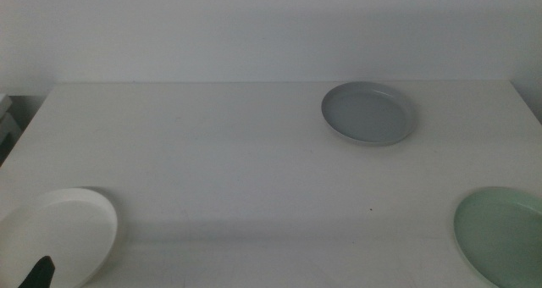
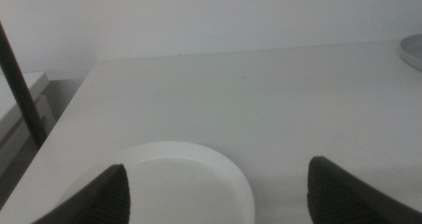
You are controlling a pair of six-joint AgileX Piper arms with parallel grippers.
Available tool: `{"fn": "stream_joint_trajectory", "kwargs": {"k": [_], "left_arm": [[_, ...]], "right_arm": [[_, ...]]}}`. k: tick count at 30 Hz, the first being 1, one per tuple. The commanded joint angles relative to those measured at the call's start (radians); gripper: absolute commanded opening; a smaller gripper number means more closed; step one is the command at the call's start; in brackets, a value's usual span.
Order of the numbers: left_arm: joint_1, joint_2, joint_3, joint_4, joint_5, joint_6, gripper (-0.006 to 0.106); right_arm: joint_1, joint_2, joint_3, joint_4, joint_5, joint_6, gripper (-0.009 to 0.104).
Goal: Stack the three bowls on top of each other.
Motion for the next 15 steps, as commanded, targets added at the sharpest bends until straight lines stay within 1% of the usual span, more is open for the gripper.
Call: {"fn": "stream_joint_trajectory", "kwargs": {"k": [1,8,9,11,15], "left_arm": [[0.000,-0.015,0.005,-0.005,-0.076,-0.008,0.086],[0.000,-0.015,0.005,-0.005,-0.076,-0.008,0.086],[0.000,-0.015,0.005,-0.005,-0.076,-0.008,0.086],[0.000,-0.015,0.005,-0.005,-0.076,-0.008,0.086],[0.000,-0.015,0.005,-0.005,-0.076,-0.008,0.086]], "right_arm": [[0.001,-0.023,-0.041,-0.007,-0.023,-0.005,0.065],[0.001,0.099,-0.253,-0.008,0.316,-0.005,0.065],[0.001,0.122,-0.286,-0.012,0.341,-0.005,0.065],[0.001,0.187,-0.346,-0.053,0.351,-0.005,0.065],[0.001,0.315,-0.453,-0.059,0.353,-0.005,0.065]]}}
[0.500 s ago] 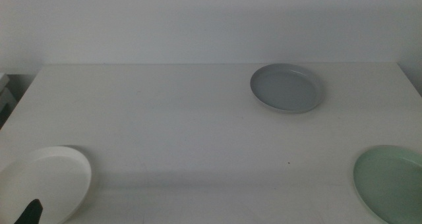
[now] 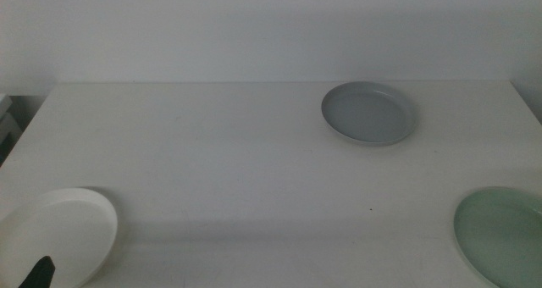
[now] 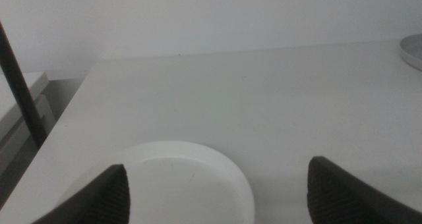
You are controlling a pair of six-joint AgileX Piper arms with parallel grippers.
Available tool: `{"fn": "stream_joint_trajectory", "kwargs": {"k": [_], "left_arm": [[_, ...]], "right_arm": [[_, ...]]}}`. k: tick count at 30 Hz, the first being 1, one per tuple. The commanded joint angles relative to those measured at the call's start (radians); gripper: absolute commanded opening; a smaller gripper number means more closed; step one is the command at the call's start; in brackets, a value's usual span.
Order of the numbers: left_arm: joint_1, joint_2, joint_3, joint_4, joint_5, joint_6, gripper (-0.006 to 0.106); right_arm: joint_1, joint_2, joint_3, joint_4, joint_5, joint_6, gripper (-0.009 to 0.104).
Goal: Stack the three bowls on top of each other.
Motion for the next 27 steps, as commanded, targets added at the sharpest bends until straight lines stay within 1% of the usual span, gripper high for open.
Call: {"fn": "stream_joint_trajectory", "kwargs": {"k": [1,4,8,10,14,16,18,20,22,27], "left_arm": [[0.000,-0.015,0.005,-0.005,-0.077,-0.008,0.086],[0.000,-0.015,0.005,-0.005,-0.077,-0.008,0.086],[0.000,-0.015,0.005,-0.005,-0.077,-0.008,0.086],[0.000,-0.015,0.005,-0.005,-0.077,-0.008,0.086],[0.000,-0.015,0.005,-0.005,-0.077,-0.008,0.086],[0.000,-0.015,0.005,-0.005,-0.077,-0.008,0.086],[0.000,-0.015,0.005,-0.005,-0.077,-0.008,0.086],[0.000,-0.015,0.005,-0.005,-0.077,-0.008,0.086],[0.000,-0.015,0.005,-0.005,-0.077,-0.008,0.086],[0.000,-0.015,0.005,-0.005,-0.077,-0.008,0.086]], "right_arm": [[0.001,0.091,-0.100,-0.016,-0.055,-0.005,0.065],[0.001,0.191,-0.183,-0.021,-0.015,-0.005,0.065],[0.001,0.306,-0.273,-0.024,0.092,-0.005,0.065],[0.001,0.357,-0.305,-0.027,0.107,-0.005,0.065],[0.001,0.477,-0.386,-0.025,0.234,0.027,0.065],[0.001,0.529,-0.429,-0.037,0.304,0.051,0.065],[0.001,0.574,-0.459,-0.055,0.342,0.077,0.065],[0.001,0.606,-0.470,-0.058,0.345,0.096,0.065],[-0.007,0.635,-0.477,-0.041,0.342,0.091,0.065],[-0.116,0.704,-0.484,0.004,0.342,0.041,0.065]]}}
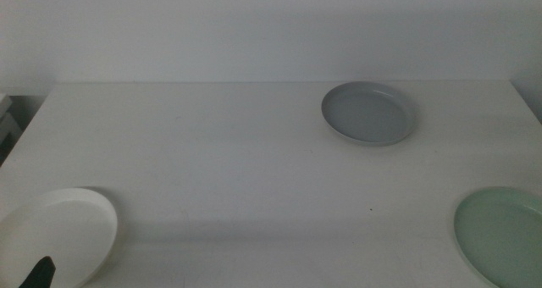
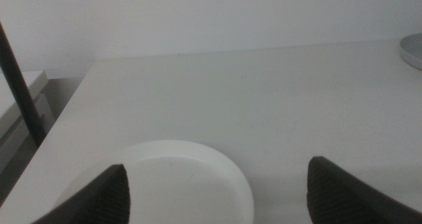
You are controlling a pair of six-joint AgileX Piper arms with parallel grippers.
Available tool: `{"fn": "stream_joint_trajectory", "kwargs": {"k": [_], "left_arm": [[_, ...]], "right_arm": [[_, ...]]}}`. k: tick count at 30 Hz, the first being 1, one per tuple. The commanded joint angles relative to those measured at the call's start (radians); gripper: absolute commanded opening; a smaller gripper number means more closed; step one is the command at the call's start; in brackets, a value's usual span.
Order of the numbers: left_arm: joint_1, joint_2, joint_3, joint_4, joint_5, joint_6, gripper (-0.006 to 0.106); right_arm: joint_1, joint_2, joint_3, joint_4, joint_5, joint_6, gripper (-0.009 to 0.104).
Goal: Stack the three bowls on top of each other.
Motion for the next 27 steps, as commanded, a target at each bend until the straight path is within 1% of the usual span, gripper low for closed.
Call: {"fn": "stream_joint_trajectory", "kwargs": {"k": [1,3,10,13,17,20,23,27], "left_arm": [[0.000,-0.015,0.005,-0.005,-0.079,-0.007,0.086],[0.000,-0.015,0.005,-0.005,-0.079,-0.007,0.086],[0.000,-0.015,0.005,-0.005,-0.079,-0.007,0.086],[0.000,-0.015,0.005,-0.005,-0.079,-0.007,0.086],[0.000,-0.015,0.005,-0.005,-0.079,-0.007,0.086],[0.000,-0.015,0.005,-0.005,-0.079,-0.007,0.086],[0.000,-0.015,0.005,-0.005,-0.079,-0.006,0.086],[0.000,-0.015,0.005,-0.005,-0.079,-0.006,0.086]], "right_arm": [[-0.063,0.031,-0.038,0.021,-0.036,-0.035,0.065],[-0.104,0.070,-0.039,0.038,-0.039,-0.038,0.065],[-0.191,0.222,-0.060,0.027,-0.049,-0.073,0.065],[-0.241,0.289,-0.079,0.030,-0.085,-0.079,0.064],[-0.295,0.393,-0.109,-0.003,-0.128,-0.079,0.059],[-0.297,0.461,-0.118,-0.041,-0.147,-0.084,0.056],[-0.297,0.518,-0.118,-0.065,-0.183,-0.091,0.053],[-0.297,0.586,-0.118,-0.074,-0.247,-0.091,0.050]]}}
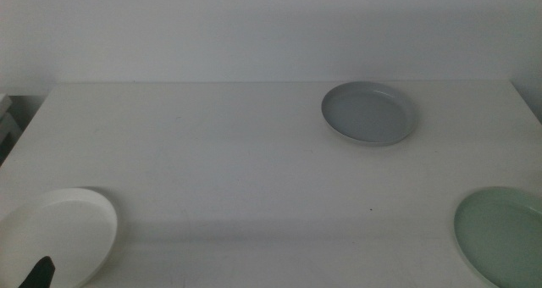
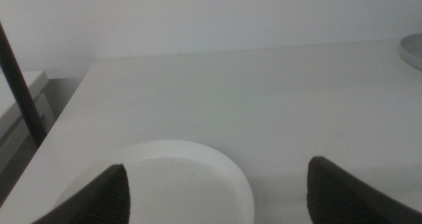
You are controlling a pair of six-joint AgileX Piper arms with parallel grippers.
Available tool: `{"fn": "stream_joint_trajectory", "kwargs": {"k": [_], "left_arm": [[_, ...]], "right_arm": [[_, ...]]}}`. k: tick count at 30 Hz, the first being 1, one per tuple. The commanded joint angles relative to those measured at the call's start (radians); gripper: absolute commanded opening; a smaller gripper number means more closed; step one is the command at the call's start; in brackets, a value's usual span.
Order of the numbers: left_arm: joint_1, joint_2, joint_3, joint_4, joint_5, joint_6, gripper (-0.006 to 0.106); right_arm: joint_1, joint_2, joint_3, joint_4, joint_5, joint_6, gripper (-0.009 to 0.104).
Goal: Stack the three bowls on top of each other.
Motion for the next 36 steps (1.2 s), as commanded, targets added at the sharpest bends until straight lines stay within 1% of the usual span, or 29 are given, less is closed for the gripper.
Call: {"fn": "stream_joint_trajectory", "kwargs": {"k": [1,10,21,23,24,26,28,32,34,36], "left_arm": [[0.000,-0.015,0.005,-0.005,-0.079,-0.006,0.086],[0.000,-0.015,0.005,-0.005,-0.079,-0.007,0.086],[0.000,-0.015,0.005,-0.005,-0.079,-0.007,0.086],[0.000,-0.015,0.005,-0.005,-0.079,-0.007,0.086],[0.000,-0.015,0.005,-0.005,-0.079,-0.007,0.086],[0.000,-0.015,0.005,-0.005,-0.079,-0.007,0.086],[0.000,-0.015,0.005,-0.005,-0.079,-0.007,0.086],[0.000,-0.015,0.005,-0.005,-0.079,-0.007,0.086],[0.000,-0.015,0.005,-0.005,-0.079,-0.007,0.086],[0.000,-0.015,0.005,-0.004,-0.079,-0.007,0.086]], "right_arm": [[-0.007,0.002,-0.032,-0.017,-0.071,-0.012,0.049],[-0.007,0.070,-0.032,-0.017,-0.138,-0.012,0.042],[-0.007,0.181,-0.032,-0.028,-0.137,-0.012,0.040],[-0.007,0.189,-0.032,-0.028,-0.133,-0.012,0.036],[-0.007,0.191,-0.032,-0.027,-0.131,-0.012,0.031],[-0.007,0.191,-0.032,-0.022,-0.128,-0.011,0.017],[-0.007,0.191,-0.032,-0.010,-0.109,-0.004,0.000],[-0.006,0.180,-0.033,0.026,-0.077,-0.004,0.000],[0.000,0.153,-0.035,0.071,-0.056,-0.004,0.000],[0.016,0.115,-0.038,0.096,-0.041,-0.008,0.000]]}}
